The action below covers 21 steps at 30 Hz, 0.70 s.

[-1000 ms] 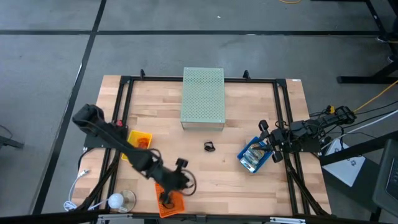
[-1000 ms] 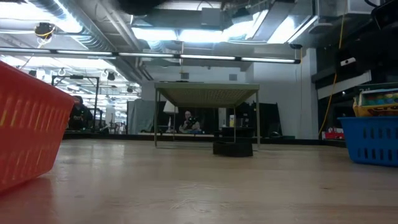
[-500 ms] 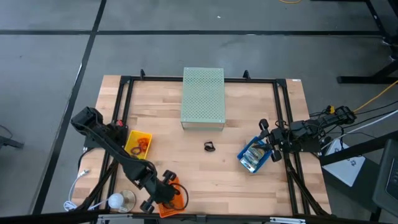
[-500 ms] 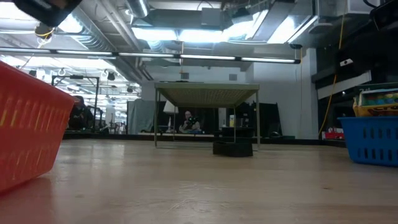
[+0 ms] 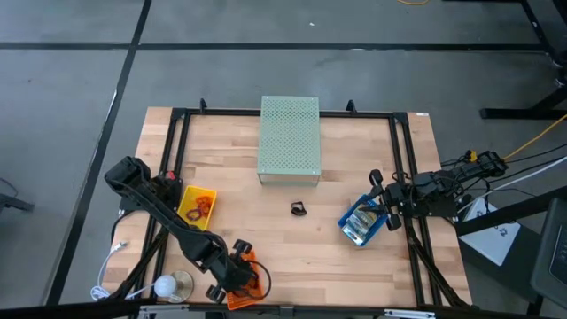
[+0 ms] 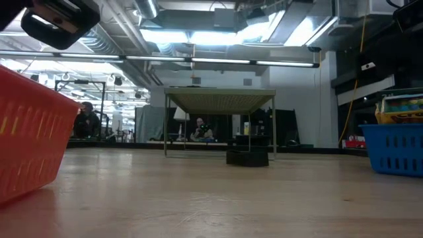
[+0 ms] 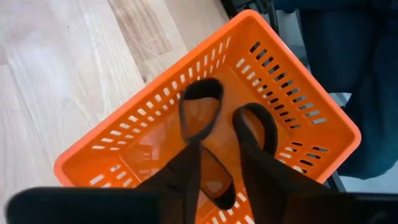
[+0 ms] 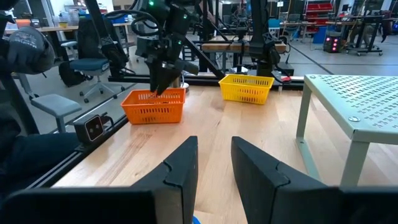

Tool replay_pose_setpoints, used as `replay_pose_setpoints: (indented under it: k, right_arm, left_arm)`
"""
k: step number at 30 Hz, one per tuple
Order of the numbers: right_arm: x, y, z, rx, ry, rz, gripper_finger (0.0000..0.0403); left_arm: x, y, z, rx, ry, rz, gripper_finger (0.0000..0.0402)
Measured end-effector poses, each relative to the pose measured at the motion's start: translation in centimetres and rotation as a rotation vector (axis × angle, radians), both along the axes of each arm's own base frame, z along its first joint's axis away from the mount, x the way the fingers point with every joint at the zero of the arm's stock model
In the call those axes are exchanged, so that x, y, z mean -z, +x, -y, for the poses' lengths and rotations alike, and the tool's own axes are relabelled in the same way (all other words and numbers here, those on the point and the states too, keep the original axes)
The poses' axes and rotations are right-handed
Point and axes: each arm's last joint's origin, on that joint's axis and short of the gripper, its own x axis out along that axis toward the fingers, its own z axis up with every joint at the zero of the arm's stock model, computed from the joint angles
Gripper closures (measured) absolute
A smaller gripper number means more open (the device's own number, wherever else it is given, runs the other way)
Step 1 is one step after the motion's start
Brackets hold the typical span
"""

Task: Pick & Place Office Desk Supplies
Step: Put the black rubber band into the orange bin

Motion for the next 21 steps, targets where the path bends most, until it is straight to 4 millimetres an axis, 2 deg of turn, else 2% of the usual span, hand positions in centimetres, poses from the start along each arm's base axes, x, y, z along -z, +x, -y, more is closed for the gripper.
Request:
replay_pose_setpoints:
  k: [6, 13, 17, 21]
  right_arm:
    - [0.0, 0.0, 0.0, 0.000, 0.000, 0.000, 0.0304]
    - [0.0, 0.0, 0.0, 0.000, 0.000, 0.000, 0.0305]
    - [0.0, 0.0, 0.0, 0.000, 0.000, 0.000, 0.0305]
    - [0.0, 0.0, 0.0, 0.000, 0.000, 0.000, 0.0305]
  left_arm:
    - [-0.1, 0.1, 0.0, 0.037, 0.044, 0.039, 0.0252]
    - [-1.8, 2.3, -1.0, -0.014, 0.368, 0.399, 0.0245]
    - [-2.5, 4.6, -3.4, -0.116, 0.444, 0.503, 0.0249]
    - [-2.1, 6.9, -7.0, -0.192, 0.426, 0.478, 0.0257]
